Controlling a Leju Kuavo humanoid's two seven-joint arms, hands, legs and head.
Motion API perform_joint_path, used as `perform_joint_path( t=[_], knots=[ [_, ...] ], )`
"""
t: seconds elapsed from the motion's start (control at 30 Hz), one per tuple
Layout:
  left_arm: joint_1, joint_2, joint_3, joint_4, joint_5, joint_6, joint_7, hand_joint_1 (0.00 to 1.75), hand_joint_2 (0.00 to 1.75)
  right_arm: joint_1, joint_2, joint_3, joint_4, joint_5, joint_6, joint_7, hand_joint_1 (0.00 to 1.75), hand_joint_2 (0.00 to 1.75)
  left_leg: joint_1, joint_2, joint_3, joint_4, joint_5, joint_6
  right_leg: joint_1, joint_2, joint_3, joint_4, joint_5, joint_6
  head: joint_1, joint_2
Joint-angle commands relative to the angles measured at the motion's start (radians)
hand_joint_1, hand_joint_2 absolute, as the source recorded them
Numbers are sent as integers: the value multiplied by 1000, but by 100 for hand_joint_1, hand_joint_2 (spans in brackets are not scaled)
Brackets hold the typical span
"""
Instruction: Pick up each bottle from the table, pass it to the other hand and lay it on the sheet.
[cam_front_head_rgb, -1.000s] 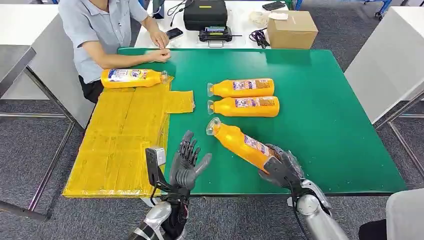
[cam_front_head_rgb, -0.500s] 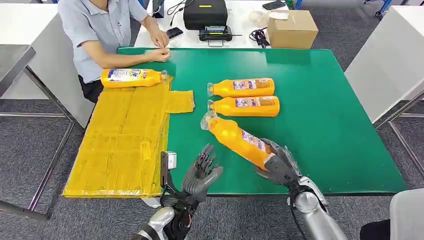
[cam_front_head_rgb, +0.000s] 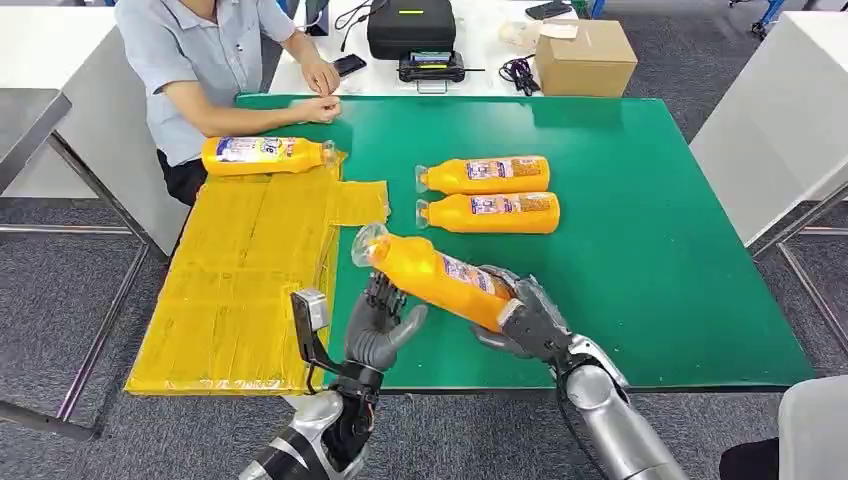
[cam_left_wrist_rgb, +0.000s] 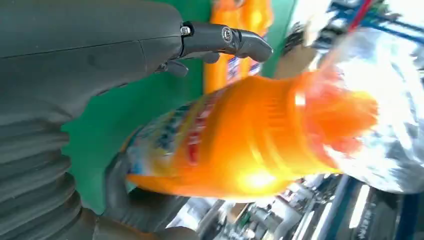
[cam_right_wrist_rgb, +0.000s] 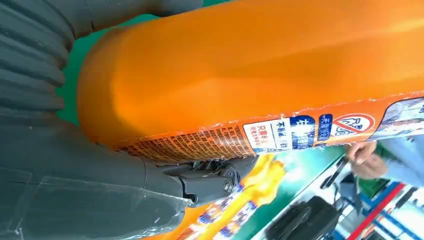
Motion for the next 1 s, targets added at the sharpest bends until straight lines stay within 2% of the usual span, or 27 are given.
perform_joint_path(
  t=[0.03, 0.47, 0.5, 0.53, 0.57, 0.77, 0.83, 0.93, 0.97, 1.0],
  knots=[
    [-53, 11, 66, 50, -49, 15, -37, 0, 175, -92, 28, 96, 104, -23, 38, -9, 175, 175, 1, 4, 2, 0, -1, -2, 1, 4, 1, 0, 0, -2, 0, 0],
    [-81, -9, 62, 123, -18, -45, -25, 0, 175, -126, 55, 151, 126, -59, 95, -13, 173, 175, 1, 4, 2, 0, -1, -2, 1, 3, 1, 0, 0, -3, 0, 0],
    [-80, -10, 61, 124, -17, -47, -25, 23, 175, -125, 56, 151, 126, -64, 97, -13, 171, 175, 1, 4, 2, 0, -1, -2, 1, 3, 1, 0, 0, -3, 0, 0],
    [-81, -11, 62, 127, -16, -44, -26, 63, 175, -125, 56, 153, 124, -64, 95, -13, 175, 175, 1, 3, 1, 0, -1, -2, 1, 2, 0, 0, 0, -2, 0, 0],
    [-81, -11, 62, 127, -16, -44, -26, 171, 175, -125, 56, 153, 124, -64, 95, -13, 168, 175, 1, 3, 1, 0, -1, -1, 1, 2, 0, 0, 0, -2, 0, 0],
    [-84, -13, 65, 122, -19, -30, -46, 175, 175, -128, 57, 156, 126, -70, 95, -11, 166, 175, 0, 2, 1, 0, 0, -1, 1, 2, 0, 0, 0, -1, 0, 0],
    [-81, -14, 75, 108, -20, -5, -64, 175, 175, -131, 58, 156, 137, -74, 93, -9, 159, 175, 1, 3, 1, 0, -1, -2, 1, 2, 0, 0, 0, -2, 0, 0],
    [-75, -7, 92, 62, -28, 49, -87, 175, 175, -127, 54, 148, 155, -89, 96, -4, 141, 175, 1, 3, 2, 0, -1, -2, 1, 3, 1, 0, 0, -2, 0, 0],
    [-70, -4, 95, 44, -33, 63, -92, 175, 175, -123, 53, 142, 159, -97, 98, -4, 70, 175, 2, 4, 3, 1, -2, -3, 2, 3, 2, 0, -1, -3, 0, 0],
    [-69, -2, 95, 39, -35, 64, -94, 175, 175, -123, 52, 140, 161, -98, 97, -4, 42, 175, 2, 4, 3, 1, -2, -3, 2, 3, 2, 0, -1, -3, 0, 0]
  ],
)
